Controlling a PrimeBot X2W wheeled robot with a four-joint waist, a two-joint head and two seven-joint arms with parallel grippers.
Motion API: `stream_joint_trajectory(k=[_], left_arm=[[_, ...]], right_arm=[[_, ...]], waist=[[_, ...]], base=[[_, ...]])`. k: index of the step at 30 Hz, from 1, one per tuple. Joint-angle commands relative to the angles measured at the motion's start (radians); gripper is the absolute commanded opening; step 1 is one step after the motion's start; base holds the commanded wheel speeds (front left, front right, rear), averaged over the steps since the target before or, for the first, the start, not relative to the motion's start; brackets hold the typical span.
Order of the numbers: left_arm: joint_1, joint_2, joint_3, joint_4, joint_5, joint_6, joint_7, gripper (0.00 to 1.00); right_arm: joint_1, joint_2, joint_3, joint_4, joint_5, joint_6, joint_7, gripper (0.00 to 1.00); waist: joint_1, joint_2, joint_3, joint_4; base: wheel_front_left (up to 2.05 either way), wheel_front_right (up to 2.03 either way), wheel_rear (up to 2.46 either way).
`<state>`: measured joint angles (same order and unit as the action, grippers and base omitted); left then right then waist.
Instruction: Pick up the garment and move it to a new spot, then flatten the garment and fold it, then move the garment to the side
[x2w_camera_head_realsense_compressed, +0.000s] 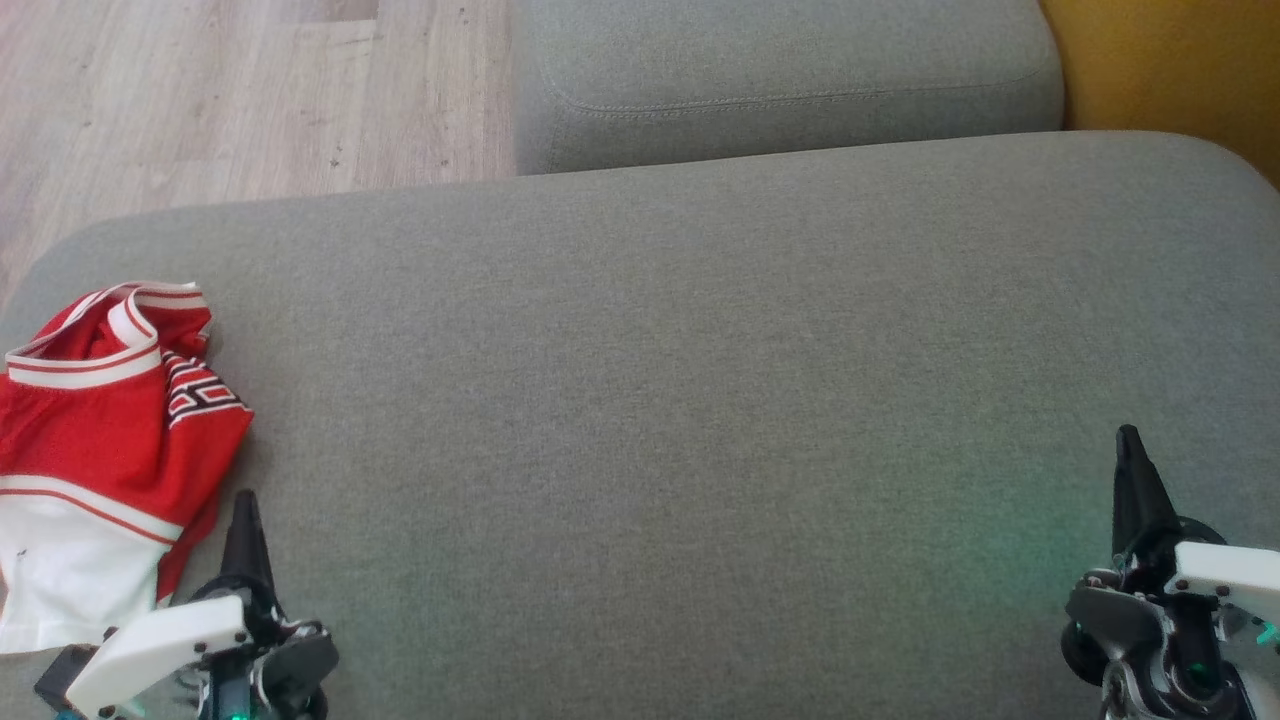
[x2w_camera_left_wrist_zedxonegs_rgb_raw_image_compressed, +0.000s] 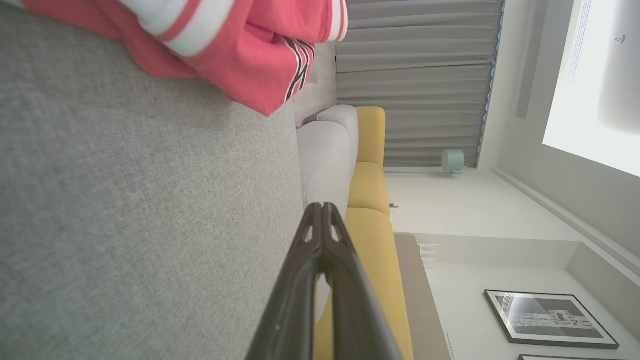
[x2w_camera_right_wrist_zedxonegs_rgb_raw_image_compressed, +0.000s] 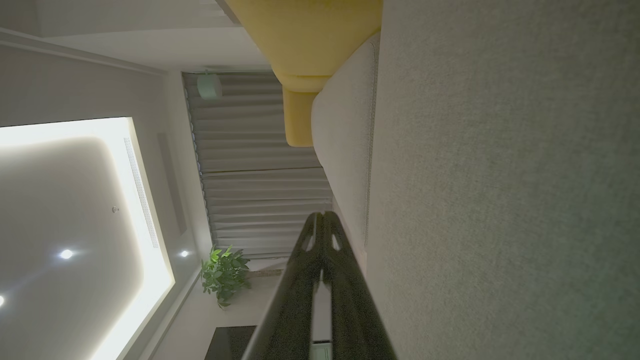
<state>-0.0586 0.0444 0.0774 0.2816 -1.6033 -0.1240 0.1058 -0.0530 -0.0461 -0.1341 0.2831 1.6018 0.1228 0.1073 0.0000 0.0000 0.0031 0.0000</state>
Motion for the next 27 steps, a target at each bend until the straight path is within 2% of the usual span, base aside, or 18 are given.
stream_joint_trajectory(k=[1, 27], left_arm=[[-0.049, 0.006, 0.036, -0.037, -0.006, -0.007, 0.007, 0.0], [-0.049, 0.006, 0.036, -0.037, -0.006, -0.007, 0.007, 0.0]], right_arm=[[-0.055, -0.004, 0.021, -0.038, 0.007, 0.008, 0.006, 0.0], [-0.055, -0.004, 0.021, -0.038, 0.007, 0.008, 0.006, 0.0]], waist=[[0.0, 0.0, 0.0, 0.0], [0.0, 0.0, 0.0, 0.0]], base=[[0.0, 0.0, 0.0], [0.0, 0.0, 0.0]])
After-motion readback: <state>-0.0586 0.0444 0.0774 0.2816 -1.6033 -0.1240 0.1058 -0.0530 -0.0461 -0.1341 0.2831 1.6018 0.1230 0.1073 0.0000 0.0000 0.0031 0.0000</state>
